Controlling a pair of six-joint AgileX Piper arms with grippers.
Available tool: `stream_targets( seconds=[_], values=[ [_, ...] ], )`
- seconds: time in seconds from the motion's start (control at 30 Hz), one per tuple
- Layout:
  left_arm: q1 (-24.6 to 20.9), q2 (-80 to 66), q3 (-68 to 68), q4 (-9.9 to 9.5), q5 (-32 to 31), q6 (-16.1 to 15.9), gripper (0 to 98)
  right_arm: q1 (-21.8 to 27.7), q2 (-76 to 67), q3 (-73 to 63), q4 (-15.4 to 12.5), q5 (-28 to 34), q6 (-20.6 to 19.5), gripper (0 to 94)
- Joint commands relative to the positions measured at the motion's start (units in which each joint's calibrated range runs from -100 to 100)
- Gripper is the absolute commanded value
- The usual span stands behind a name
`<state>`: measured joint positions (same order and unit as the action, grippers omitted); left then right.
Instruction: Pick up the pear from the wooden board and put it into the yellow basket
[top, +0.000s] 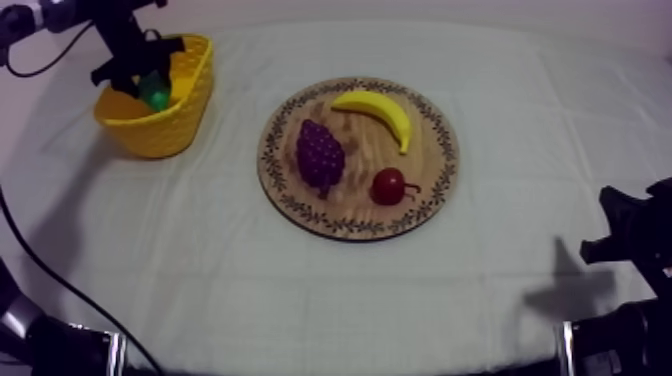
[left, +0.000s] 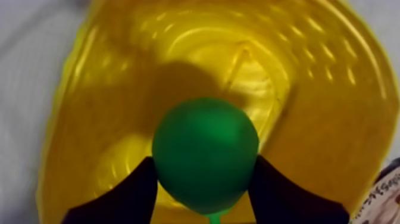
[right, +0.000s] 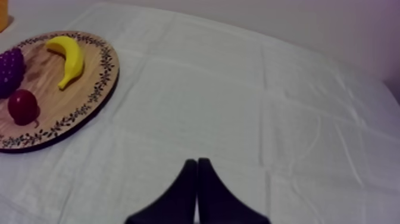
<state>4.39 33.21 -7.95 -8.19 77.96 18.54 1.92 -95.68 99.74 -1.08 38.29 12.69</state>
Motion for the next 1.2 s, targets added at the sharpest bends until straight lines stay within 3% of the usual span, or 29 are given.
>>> stream_targets(
  seconds=[0.0, 0.1, 0.23, 0.4, 0.57, 0.97, 1.07, 1.17],
  values=[
    [-0.3, 0.9, 0.1, 0.52, -1.8, -0.7, 63.4, 0.0, 0.0, 0.0, 0.0, 0.0, 0.0, 0.3],
    [-0.6, 1.0, 0.5, 1.06, -3.2, -1.2, 69.3, 0.0, 0.0, 0.0, 0.0, 0.0, 0.0, 0.3],
    [-0.8, -0.8, 1.9, 1.36, -4.3, -1.8, 65.5, 0.0, 0.0, 0.0, 0.0, 0.0, 0.0, 0.3],
    [-0.8, -7.2, 6.3, 1.95, -5.9, -3.1, 25.8, 0.0, 0.0, 0.0, 0.0, 0.0, 0.0, 0.3],
    [0.5, -19.3, 15.4, 2.31, -8.0, -3.5, 9.7, 0.0, 0.0, 0.0, 0.0, 0.0, 0.0, 0.3],
    [6.3, -61.7, 41.5, 2.04, -10.1, -2.1, 4.3, 0.0, 0.0, 0.0, 0.0, 0.0, 0.0, 0.3],
    [6.9, -72.8, 48.3, 2.63, -11.9, -3.8, 4.7, 0.0, 0.0, 0.0, 0.0, 0.0, 0.0, 0.3],
    [6.8, -84.1, 55.9, 4.45, -16.0, -8.5, 3.2, 0.0, 0.0, 0.0, 0.0, 0.0, 0.0, 0.3]
  ],
)
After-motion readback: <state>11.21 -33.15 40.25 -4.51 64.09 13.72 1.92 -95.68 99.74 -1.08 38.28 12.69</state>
